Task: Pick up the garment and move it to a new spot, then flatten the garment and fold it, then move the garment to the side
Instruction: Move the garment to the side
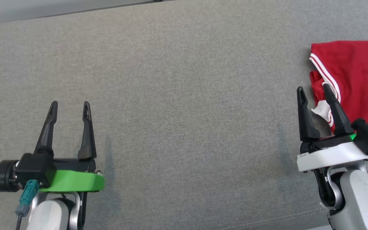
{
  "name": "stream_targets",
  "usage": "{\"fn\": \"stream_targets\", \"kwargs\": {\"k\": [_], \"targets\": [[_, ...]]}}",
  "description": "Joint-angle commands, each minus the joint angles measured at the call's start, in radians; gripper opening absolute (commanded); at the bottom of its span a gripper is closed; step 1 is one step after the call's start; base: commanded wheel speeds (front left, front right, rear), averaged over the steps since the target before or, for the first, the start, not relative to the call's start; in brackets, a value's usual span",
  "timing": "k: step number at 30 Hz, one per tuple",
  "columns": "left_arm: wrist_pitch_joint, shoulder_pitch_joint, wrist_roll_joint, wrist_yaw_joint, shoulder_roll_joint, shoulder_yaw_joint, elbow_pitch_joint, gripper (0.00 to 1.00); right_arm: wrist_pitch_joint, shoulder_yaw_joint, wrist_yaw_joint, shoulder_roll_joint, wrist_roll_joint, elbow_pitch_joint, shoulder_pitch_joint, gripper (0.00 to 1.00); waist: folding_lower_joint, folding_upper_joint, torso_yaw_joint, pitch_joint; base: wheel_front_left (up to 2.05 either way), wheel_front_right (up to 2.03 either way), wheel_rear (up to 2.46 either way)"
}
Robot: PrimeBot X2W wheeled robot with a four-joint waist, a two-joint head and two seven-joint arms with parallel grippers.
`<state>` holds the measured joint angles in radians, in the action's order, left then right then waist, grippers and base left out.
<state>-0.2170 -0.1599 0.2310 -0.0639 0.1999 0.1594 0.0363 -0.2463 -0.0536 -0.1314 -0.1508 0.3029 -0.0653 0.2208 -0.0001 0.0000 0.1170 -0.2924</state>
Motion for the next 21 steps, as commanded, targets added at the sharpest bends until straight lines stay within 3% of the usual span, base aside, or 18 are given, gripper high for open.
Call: {"fn": "stream_targets", "kwargs": {"k": [1, 21], "targets": [[-0.004, 0.018, 0.003, -0.004, 0.005, -0.001, -0.004, 1.00, 0.005, 0.005, 0.002, 0.000, -0.009, 0.004, -0.022, 1.00, 0.0001, 0.0000, -0.042, 0.058, 0.00, 0.00, 0.00], [0.053, 0.176, 0.034, -0.007, 0.038, 0.022, -0.020, 1.00, 0.093, 0.046, 0.001, 0.024, -0.042, 0.065, -0.228, 1.00, 0.0001, 0.0000, -0.062, 0.241, 0.00, 0.00, 0.00]]}}
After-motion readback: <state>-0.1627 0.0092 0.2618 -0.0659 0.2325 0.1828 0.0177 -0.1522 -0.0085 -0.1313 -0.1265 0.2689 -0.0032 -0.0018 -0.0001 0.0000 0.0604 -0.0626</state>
